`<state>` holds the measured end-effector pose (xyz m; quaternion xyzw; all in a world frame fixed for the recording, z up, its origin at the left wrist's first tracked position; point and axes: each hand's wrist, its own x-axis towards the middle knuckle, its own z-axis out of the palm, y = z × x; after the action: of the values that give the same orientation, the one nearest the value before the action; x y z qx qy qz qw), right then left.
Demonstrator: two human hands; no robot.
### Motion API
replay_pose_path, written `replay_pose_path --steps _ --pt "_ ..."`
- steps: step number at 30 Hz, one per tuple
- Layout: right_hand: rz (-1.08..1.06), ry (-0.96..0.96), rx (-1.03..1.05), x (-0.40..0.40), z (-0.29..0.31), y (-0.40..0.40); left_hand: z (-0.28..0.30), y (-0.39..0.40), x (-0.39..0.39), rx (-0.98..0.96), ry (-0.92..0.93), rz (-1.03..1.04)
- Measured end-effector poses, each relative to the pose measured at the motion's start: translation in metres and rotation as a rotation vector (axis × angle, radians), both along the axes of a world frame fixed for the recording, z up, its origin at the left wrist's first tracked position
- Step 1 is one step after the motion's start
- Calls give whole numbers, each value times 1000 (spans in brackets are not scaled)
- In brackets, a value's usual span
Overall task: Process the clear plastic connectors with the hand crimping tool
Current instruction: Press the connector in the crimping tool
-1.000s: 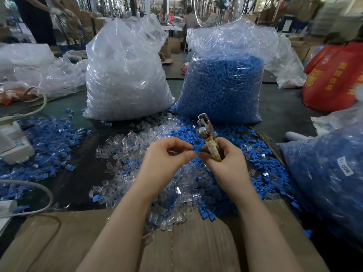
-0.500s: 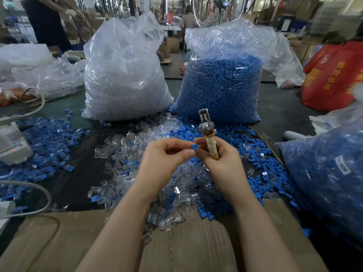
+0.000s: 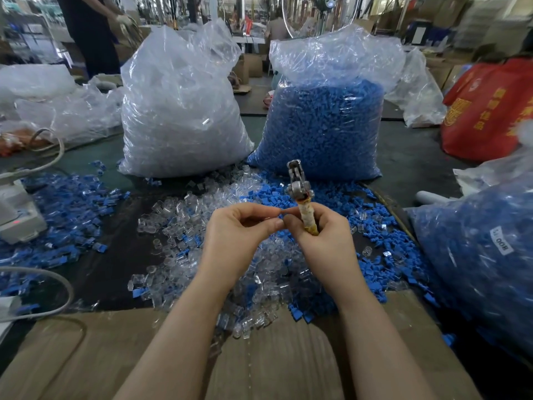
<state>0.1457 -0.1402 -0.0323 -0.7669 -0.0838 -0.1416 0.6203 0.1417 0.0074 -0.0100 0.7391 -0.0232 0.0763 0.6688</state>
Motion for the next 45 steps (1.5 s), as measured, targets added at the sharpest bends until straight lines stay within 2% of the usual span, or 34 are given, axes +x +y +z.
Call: replay_pose_path --steps 5,13,22,45 --pt "-64 10 44 3 -1 0 0 3 1 13 9 -56" --pt "-63 -20 123 1 3 1 -2 -1 2 28 -67 -31" --pt "-59 -15 68 -3 7 2 -3 0 3 -41 -108 -16" --pt "-66 -63 -43 -3 4 4 -4 2 3 -8 -126 3"
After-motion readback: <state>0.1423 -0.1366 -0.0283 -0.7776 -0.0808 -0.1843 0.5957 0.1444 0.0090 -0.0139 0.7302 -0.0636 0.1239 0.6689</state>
